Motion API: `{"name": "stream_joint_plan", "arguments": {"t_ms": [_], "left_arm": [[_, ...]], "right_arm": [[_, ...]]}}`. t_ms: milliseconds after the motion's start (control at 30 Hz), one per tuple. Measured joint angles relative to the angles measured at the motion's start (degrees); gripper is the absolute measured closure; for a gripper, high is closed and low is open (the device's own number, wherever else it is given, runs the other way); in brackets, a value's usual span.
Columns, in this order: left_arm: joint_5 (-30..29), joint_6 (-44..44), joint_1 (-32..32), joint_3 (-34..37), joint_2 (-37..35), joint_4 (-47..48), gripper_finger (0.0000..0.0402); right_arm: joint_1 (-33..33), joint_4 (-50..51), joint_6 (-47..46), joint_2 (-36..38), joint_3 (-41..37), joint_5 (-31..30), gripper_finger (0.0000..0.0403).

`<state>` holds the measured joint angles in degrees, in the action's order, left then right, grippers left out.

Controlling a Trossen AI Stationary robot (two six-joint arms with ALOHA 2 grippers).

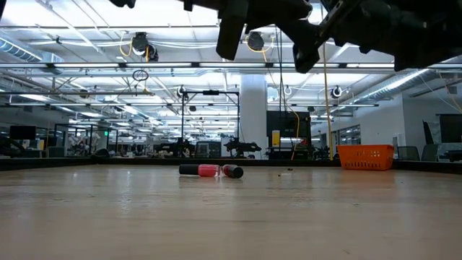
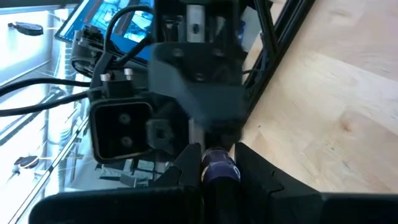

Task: Pick & Place Nail Polish
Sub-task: Put the light purple nail polish bottle into the orange basket

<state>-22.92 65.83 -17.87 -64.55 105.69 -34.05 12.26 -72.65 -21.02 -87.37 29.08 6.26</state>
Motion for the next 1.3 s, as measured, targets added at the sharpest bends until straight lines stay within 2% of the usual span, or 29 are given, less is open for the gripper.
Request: {"name": "stream_joint_plan", "arguments": {"t_ms": [100,333,733,933,1133,1300], "left_arm": [[0.02,0.91,0.24,-0.02,0.00,-0.95,0.0348],[0.39,1.94,0.28,-0.02,0.00,-2.25,0.0348],[0.68,1.28,0.24,0.00,0.02,-2.09,0.0348],[1.02,-0.25,0.26,-0.02,0.02,-1.73,0.0346],[0.59,-6.17,-0.02,0.00,0.02,-1.96,0.0298],[-2.41,-8.64,-1.76,0.07,0.22,-2.75,0.0265]], "right_arm": [[0.23,3.08,0.88,0.00,1.38,-0.10,0.0160],[0.23,3.35,1.96,0.00,2.17,-0.37,0.0169],[0.20,2.98,2.19,0.00,2.17,-0.35,0.0293],[0.20,3.04,2.15,0.00,2.17,-0.35,0.0295],[0.20,3.40,3.18,0.00,2.17,-0.42,0.0297],[-0.70,5.98,4.32,0.05,2.30,0.01,0.0297]]}}
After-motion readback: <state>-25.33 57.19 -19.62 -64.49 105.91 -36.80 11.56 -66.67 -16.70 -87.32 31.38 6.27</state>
